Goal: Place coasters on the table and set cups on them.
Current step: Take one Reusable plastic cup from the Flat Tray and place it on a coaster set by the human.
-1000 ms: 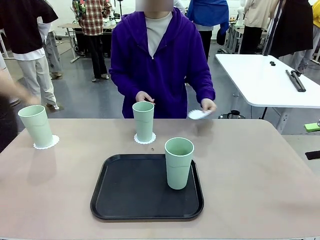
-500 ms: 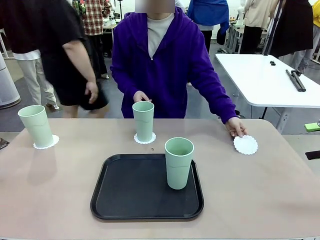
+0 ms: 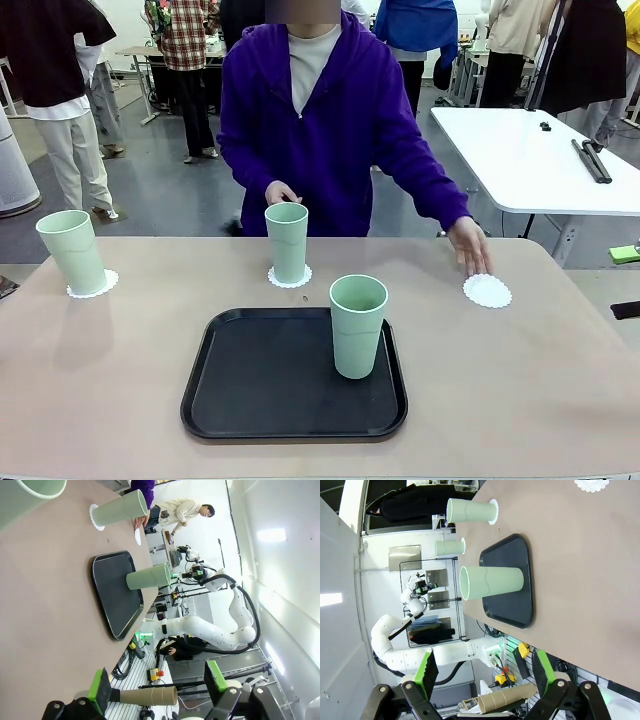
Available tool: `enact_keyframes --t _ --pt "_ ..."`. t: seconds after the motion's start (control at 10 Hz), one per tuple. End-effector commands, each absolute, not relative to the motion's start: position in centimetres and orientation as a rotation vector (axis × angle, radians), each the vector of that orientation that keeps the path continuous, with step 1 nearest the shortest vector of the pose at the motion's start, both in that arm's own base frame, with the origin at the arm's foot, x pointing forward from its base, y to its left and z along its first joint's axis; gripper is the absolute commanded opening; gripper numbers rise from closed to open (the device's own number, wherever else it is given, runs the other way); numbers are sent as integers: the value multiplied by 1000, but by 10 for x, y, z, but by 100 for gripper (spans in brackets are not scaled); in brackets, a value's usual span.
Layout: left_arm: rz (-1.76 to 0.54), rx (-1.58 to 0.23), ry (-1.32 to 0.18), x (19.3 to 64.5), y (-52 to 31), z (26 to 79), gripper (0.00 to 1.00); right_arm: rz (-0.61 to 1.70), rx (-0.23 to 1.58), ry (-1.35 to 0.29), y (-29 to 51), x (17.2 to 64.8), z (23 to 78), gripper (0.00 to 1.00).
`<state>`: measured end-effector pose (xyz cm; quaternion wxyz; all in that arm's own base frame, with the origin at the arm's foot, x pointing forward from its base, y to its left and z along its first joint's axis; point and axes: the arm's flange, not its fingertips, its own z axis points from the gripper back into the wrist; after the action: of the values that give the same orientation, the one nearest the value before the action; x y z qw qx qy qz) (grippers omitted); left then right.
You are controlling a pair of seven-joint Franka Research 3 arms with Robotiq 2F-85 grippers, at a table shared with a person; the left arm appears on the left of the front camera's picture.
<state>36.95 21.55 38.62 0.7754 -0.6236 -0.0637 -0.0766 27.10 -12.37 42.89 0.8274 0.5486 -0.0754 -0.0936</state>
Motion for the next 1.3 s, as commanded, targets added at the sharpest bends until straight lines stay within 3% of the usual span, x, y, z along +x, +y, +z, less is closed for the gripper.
enact_keyframes --t 0.0,1.2 --pt "-170 -1350 -144 370 219 388 100 -198 1184 -165 -123 273 430 100" --pt "-170 -1350 -144 370 219 388 100 -198 1184 -165 -123 273 430 100"
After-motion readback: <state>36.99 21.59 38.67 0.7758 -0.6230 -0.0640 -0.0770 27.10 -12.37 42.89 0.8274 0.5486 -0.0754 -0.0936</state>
